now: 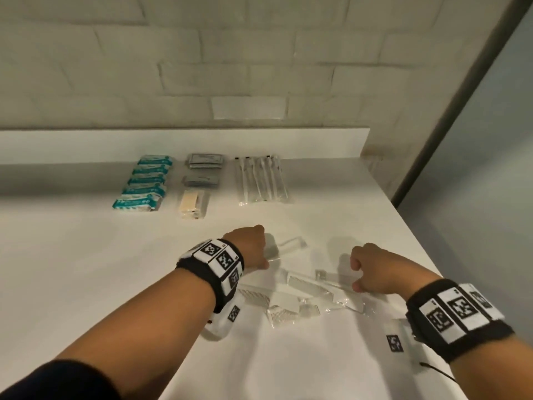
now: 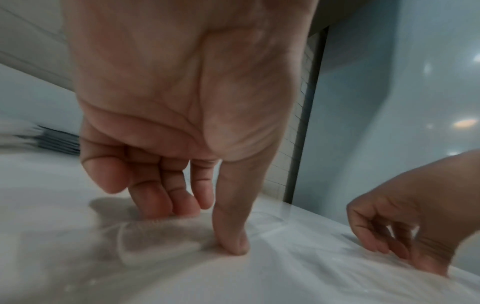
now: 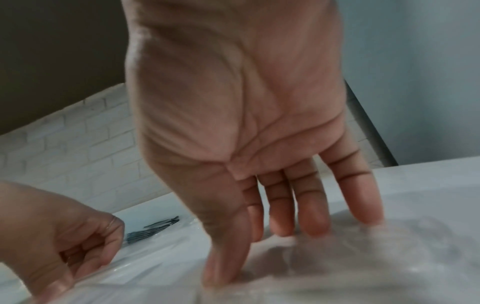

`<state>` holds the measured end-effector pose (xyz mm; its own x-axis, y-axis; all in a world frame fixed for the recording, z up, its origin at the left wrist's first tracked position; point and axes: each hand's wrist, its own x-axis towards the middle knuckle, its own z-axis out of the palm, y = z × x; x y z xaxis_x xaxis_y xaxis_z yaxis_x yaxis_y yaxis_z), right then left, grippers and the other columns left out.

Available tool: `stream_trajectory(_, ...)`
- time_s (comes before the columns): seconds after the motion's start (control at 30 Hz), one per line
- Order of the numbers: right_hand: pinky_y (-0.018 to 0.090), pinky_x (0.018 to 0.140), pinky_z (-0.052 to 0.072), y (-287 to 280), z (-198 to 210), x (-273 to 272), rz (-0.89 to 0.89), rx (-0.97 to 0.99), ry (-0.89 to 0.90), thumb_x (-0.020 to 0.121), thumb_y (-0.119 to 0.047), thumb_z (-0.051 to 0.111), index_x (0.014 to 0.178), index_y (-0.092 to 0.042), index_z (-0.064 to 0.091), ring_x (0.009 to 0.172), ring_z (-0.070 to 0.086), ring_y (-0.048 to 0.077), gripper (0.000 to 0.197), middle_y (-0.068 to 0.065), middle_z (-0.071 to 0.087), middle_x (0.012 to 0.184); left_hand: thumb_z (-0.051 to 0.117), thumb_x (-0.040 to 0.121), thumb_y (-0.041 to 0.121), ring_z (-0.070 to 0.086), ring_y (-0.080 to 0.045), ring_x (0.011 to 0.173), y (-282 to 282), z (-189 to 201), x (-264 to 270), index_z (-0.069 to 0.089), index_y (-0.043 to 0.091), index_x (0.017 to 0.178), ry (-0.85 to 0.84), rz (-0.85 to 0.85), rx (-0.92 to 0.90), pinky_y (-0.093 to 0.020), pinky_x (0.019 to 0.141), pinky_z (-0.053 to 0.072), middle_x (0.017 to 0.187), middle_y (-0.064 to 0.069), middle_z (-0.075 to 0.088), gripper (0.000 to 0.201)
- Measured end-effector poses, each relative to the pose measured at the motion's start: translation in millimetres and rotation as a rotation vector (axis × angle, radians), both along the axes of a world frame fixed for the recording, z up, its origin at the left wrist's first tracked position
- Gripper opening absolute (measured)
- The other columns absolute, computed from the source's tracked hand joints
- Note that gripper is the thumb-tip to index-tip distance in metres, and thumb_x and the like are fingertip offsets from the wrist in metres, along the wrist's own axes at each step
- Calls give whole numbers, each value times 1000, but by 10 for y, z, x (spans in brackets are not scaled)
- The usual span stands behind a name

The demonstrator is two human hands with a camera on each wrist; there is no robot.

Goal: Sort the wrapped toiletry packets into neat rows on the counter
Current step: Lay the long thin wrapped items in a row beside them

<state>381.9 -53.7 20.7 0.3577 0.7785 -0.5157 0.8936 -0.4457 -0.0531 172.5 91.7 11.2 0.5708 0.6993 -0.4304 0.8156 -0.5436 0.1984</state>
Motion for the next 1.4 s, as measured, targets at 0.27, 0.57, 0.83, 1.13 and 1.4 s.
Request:
stream_trajectory(0.27, 23, 73, 45, -26, 64, -165, -53, -44, 73, 82, -23, 58, 112, -21, 49, 80, 52, 10, 32, -5, 56, 98, 58, 87, 24, 58, -25, 105, -90, 82, -272, 54, 11, 121, -40, 32, -55, -29, 82, 46, 119, -7, 57, 37)
stream_trajectory(0.57, 25, 61, 41, 32, 178, -284, 42, 99, 107, 93, -23, 49, 90, -28, 45, 70, 48, 11, 7, -3, 56, 88, 75, 74, 41, 58, -16, 89, -319, 94, -490, 53, 24, 107, -23, -71, -174, -31, 76, 48, 104, 5, 58, 43)
stream_trajectory(0.83, 23, 61, 41, 104, 11, -619, 202, -19, -8, 74, -48, 72, 100, -17, 53, 75, 52, 12, 45, 0, 56, 101, 70, 75, 53, 57, -24, 106, -497, 21, -502, 52, 17, 123, 133, -181, 55, -35, 87, 49, 116, -3, 56, 62)
stream_trajectory(1.13, 26, 62, 42, -1, 66, -716, 243, 68, 49, 72, -27, 76, 113, -26, 46, 82, 55, 14, 51, -5, 58, 103, 73, 75, 49, 58, -20, 99, -483, -35, -563, 50, 14, 121, 72, -72, -63, -32, 85, 47, 112, 0, 60, 63)
stream_trajectory(1.4, 28, 70, 52, 11, -51, -740, 254, 22, 32, 71, -26, 70, 107, -21, 53, 82, 57, 14, 40, -2, 58, 100, 78, 71, 47, 63, -21, 93, -359, -42, -450, 60, 14, 109, 114, -81, -117, -28, 78, 47, 104, -2, 67, 54)
